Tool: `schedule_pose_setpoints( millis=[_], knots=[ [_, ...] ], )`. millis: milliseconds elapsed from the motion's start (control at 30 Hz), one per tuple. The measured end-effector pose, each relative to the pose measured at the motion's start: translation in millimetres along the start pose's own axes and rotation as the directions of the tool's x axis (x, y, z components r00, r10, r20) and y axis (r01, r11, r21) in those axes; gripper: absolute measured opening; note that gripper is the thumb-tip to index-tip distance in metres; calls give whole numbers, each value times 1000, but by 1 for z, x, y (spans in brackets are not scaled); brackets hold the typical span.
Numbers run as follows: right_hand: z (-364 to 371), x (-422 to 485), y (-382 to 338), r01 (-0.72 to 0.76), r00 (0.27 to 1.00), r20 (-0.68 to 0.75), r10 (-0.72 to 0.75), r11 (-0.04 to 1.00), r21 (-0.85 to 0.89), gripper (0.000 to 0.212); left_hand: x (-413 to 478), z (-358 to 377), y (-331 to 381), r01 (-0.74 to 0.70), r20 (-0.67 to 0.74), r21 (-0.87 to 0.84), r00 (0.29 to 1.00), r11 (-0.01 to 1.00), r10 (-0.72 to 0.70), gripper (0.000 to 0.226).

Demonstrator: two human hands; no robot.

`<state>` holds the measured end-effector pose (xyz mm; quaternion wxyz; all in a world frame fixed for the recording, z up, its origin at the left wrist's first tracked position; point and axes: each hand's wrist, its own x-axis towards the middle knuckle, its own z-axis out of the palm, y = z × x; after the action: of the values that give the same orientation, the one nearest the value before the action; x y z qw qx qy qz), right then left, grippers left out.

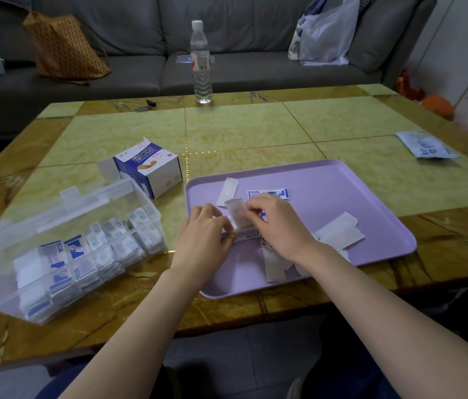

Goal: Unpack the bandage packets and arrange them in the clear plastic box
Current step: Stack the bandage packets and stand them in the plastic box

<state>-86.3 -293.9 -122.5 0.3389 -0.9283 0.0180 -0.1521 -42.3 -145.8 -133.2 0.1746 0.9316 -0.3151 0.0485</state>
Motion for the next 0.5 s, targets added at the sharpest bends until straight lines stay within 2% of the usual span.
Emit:
schedule_pose_setpoints(
  millis=[67,167,233,367,500],
  knots=[
    [-5,1,2,-43,993,-106,45,999,16,17,1,0,1,17,-17,12,1000,1000,-17,22],
    [-13,1,4,-93,963,-252,98,995,31,21,3,-2,3,84,-32,0,996,996,-84,14],
    [-17,1,5,-125,939,-311,145,989,82,21,3,-4,4,144,-45,-48,988,988,-146,11],
    [-18,1,4,-223,916,-275,291,941,254,17,3,-5,2,233,-70,-247,964,941,-257,13],
    [-13,-3,1,-190,933,-265,243,959,210,19,3,-5,6,220,-65,-324,965,920,-254,12]
  ],
)
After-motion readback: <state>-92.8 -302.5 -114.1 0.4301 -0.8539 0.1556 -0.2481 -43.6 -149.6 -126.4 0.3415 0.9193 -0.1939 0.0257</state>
